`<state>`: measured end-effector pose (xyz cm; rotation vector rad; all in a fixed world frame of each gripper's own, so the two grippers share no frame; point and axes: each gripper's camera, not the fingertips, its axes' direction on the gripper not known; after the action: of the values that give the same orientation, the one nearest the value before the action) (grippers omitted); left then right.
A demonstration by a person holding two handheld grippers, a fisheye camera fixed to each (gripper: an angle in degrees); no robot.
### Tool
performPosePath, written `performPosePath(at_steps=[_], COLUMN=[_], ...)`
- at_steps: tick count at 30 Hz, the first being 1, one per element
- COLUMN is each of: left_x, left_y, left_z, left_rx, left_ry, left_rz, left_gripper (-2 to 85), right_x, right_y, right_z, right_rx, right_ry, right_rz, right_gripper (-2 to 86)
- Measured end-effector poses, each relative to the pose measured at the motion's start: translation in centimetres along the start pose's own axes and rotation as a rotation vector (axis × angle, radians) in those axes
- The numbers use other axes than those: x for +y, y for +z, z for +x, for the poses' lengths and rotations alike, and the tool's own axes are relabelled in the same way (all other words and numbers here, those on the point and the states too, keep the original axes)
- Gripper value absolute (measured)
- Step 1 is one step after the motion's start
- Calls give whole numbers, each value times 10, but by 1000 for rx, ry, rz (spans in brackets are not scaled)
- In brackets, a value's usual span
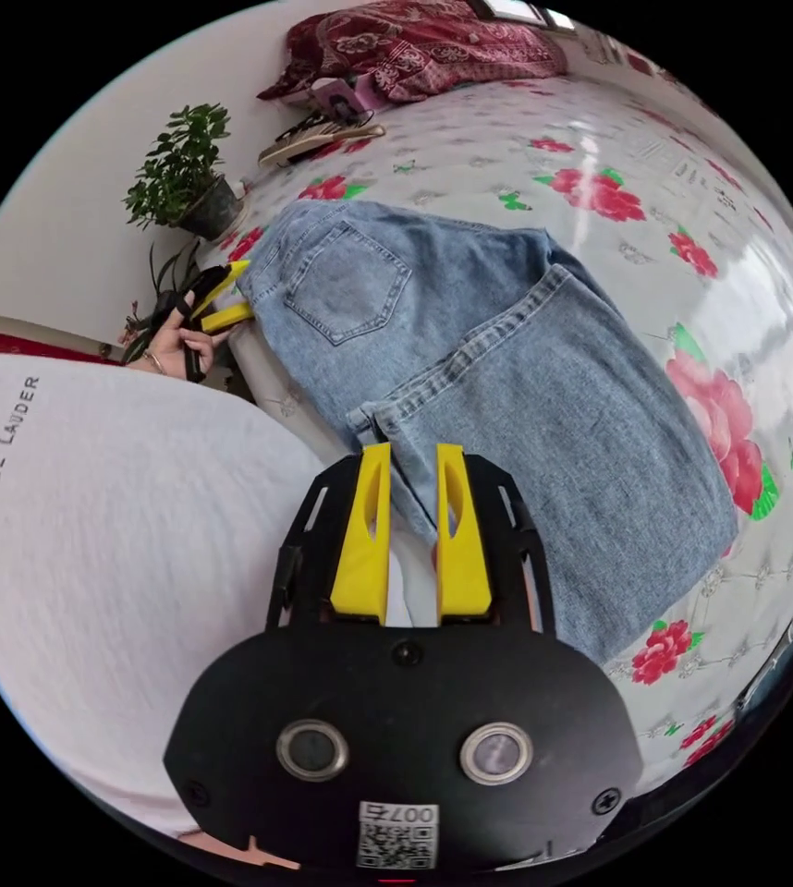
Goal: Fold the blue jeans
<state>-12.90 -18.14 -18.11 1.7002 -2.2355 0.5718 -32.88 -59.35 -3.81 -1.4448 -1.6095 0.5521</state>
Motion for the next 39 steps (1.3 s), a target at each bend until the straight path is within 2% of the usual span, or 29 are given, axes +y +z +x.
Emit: performPosePath(at_steps=[4,8,10,12,15,17,19,21,24,26,27,29,32,39], left_x=[-7,-5,-5,-8,-19,-25,-21,-18,-18,-25,-25,-23,-14,1], left_y=[3,7,9,9,12,29,52,71,76,62,57,33,16,12], left_z=[-16,-41,-38,-21,39,112,162,188,175,124,111,62,18,-6], left_rx=[11,194,217,240,303,291,247,253,232,184,155,-11,-206,-65], left_ry=[-106,-227,-213,-132,148,425,609,668,591,367,319,115,-119,-117], left_rz=[38,94,108,117,79,-65,-180,-243,-153,-35,-7,58,12,110], left_gripper=[79,48,42,39,36,37,39,42,43,43,43,51,81,131], right_x=[3,20,25,38,59,78,99,127,158,175,184,193,198,185], right_y=[33,31,25,13,-7,-24,-40,-56,-71,-75,-76,-74,-70,-76], right_z=[14,32,43,50,59,66,74,86,95,99,100,101,99,90], right_rx=[-14,-63,-117,-111,-85,-87,-106,-134,-156,-181,-209,-243,-253,-273], right_ry=[28,96,149,188,262,301,341,402,461,490,503,502,475,380], right_rz=[-134,-80,-78,-41,11,66,139,210,289,331,344,346,311,252], right_gripper=[35,29,25,15,3,0,-1,-2,-3,-3,-3,-3,-3,-3])
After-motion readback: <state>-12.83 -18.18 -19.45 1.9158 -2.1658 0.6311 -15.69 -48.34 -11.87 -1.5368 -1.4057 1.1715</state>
